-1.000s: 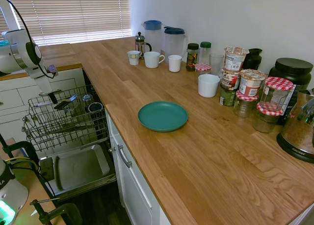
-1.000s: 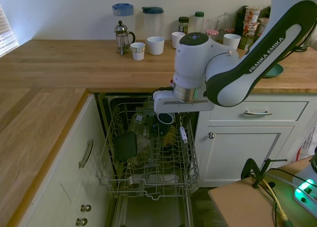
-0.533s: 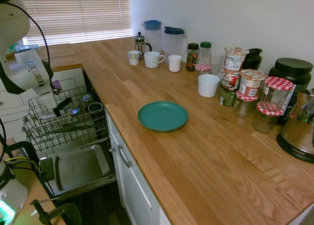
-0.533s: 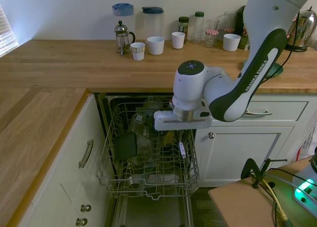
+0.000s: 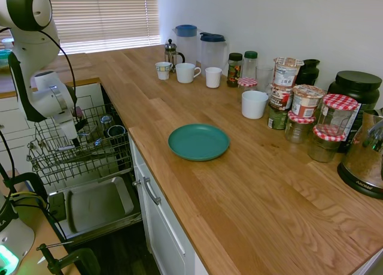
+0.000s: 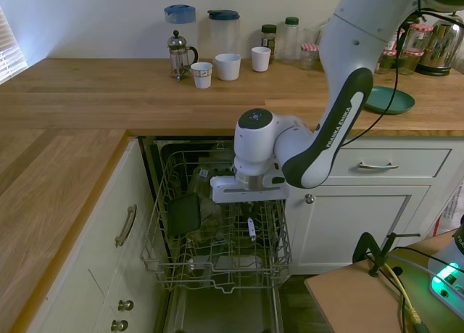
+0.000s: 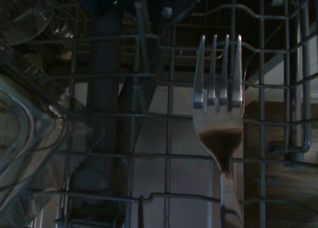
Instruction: Put the fork in the dishwasher
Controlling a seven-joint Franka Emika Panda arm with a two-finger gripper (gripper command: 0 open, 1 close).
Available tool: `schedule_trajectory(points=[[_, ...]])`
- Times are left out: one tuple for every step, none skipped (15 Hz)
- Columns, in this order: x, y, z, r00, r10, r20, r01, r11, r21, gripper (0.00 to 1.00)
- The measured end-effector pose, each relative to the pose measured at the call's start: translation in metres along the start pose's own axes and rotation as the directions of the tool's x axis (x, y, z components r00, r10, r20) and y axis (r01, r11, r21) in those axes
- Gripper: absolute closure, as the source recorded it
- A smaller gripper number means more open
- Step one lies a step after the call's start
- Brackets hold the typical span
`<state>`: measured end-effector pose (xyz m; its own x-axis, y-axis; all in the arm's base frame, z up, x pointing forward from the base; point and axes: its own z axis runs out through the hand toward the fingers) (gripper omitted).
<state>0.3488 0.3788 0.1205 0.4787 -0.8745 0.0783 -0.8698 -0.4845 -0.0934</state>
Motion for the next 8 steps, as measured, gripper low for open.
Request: schedule_trajectory(points=[[0.000,-0.002,0.006,1.000,0.002,0.001,-0.002,1.000,-0.005,1.00],[0.000,-0.003,0.012,1.000,0.003,-0.001,-0.003,1.000,-0.009,1.00],[0.000,-0.004,0.016,1.000,0.007,-0.001,-0.007,1.000,-0.010,1.00],[0.002,-0.006,0.020,1.000,0.012,-0.011,-0.012,1.000,-0.007,0.00],[0.003,-0.006,0.022,1.000,0.017,-0.019,-0.017,1.000,-0.004,0.00],[0.001,-0.006,0.024,0.999,0.020,-0.025,-0.020,1.000,-0.004,0.00],[0.001,-0.006,0.025,0.999,0.023,-0.030,-0.023,1.000,-0.004,0.00],[0.000,-0.006,0.026,0.999,0.026,-0.032,-0.026,1.000,-0.004,0.00]])
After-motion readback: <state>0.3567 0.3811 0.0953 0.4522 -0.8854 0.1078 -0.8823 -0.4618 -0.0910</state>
